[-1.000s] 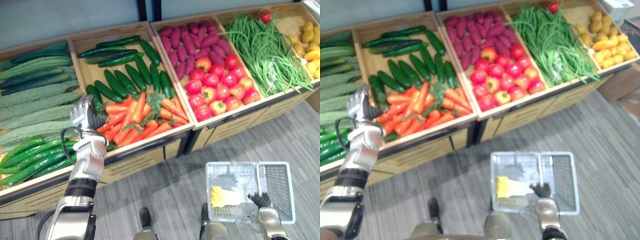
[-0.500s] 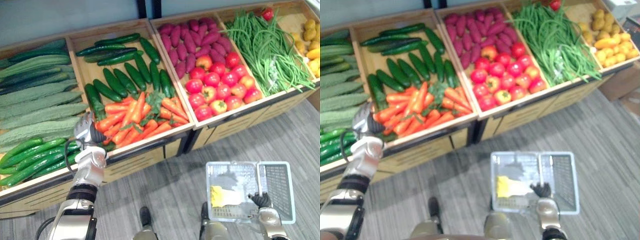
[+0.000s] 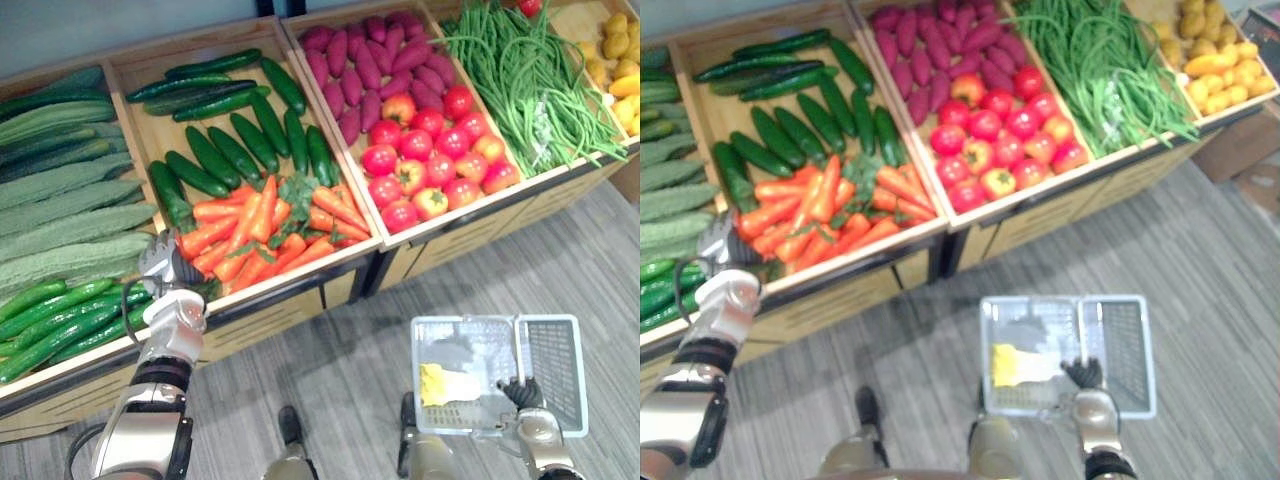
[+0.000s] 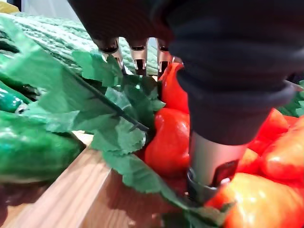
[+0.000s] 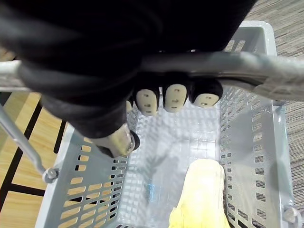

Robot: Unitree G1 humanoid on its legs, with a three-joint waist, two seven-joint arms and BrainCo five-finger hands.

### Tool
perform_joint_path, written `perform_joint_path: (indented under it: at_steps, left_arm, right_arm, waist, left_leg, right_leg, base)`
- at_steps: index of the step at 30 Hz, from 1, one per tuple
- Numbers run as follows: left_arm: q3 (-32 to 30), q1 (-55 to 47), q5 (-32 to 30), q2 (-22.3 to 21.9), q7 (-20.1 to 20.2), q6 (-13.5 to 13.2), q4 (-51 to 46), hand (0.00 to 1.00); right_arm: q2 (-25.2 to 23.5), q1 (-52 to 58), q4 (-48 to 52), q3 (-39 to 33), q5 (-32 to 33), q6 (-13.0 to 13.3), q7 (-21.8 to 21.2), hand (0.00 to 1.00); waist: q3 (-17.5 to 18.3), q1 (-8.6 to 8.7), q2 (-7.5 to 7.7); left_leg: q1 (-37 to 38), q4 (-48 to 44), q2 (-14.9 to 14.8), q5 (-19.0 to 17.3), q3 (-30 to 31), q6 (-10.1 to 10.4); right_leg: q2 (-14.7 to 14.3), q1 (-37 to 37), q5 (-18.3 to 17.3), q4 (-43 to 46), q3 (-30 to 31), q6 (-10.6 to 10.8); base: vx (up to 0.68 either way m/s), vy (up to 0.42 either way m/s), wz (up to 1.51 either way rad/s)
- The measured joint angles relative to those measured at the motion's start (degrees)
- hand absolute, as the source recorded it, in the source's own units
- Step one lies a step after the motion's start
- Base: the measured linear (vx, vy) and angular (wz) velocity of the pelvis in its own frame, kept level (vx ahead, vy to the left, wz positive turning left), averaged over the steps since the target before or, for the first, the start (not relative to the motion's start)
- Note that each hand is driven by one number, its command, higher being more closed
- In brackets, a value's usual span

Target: Pick vegetable in the basket

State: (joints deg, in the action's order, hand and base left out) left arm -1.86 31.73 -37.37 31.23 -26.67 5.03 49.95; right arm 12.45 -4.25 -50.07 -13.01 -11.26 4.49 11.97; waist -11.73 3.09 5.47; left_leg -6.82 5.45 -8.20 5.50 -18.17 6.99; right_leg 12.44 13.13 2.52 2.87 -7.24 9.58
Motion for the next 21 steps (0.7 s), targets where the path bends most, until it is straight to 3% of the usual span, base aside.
perform_joint_path:
  at_steps: [13,14,21]
  left_arm:
    - [0.0,1.93,0.05,1.01,-0.57,-0.41,0.48,1.0]
    - [0.0,1.93,0.05,1.01,-0.57,-0.49,0.48,0.0]
    - [1.72,1.95,0.03,1.03,-0.08,-0.62,0.48,0.0]
  right_arm:
    - [0.35,-0.01,0.16,1.65,-0.03,1.16,0.0,1.0]
    - [0.55,-0.01,0.16,1.94,-0.02,1.16,0.0,1.0]
    - [1.35,-0.05,0.39,2.33,-0.05,1.62,0.0,1.0]
  waist:
    - [-0.71,-0.01,0.77]
    - [-0.73,-0.01,0.76]
    - [-1.26,0.01,0.6]
  left_leg:
    - [0.02,0.0,0.02,-0.02,0.22,0.02]
    - [0.02,0.0,0.02,-0.02,0.22,0.02]
    - [0.06,0.0,0.03,-0.01,0.35,0.01]
  right_leg:
    - [0.05,-0.17,-0.01,-0.05,-0.16,0.01]
    - [0.06,-0.18,-0.01,-0.05,-0.18,0.01]
    - [0.08,-0.31,-0.02,-0.02,-0.28,0.01]
  base:
    - [0.0,0.0,0.0]
    - [0.0,0.0,0.0]
    - [0.0,0.0,0.0]
